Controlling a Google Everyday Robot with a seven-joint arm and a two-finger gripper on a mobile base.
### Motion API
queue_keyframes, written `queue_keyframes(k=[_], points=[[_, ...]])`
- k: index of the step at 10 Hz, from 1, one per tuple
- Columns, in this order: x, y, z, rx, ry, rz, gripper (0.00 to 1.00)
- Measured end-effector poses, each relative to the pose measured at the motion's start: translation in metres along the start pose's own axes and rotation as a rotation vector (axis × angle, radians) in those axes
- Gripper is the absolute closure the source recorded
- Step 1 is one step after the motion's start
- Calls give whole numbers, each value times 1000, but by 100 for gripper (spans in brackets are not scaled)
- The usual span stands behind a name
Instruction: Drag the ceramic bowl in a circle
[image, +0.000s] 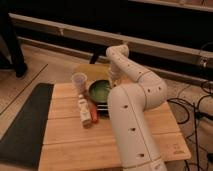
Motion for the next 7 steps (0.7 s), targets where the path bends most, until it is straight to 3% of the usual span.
queue_keyframes(k=[2, 4, 5, 7], points=[[-8, -2, -12, -1, -29, 0, 27], [-26, -4, -42, 8, -106, -11, 27], [-30, -4, -48, 10, -123, -14, 27], [-29, -4, -46, 10, -117, -14, 27]])
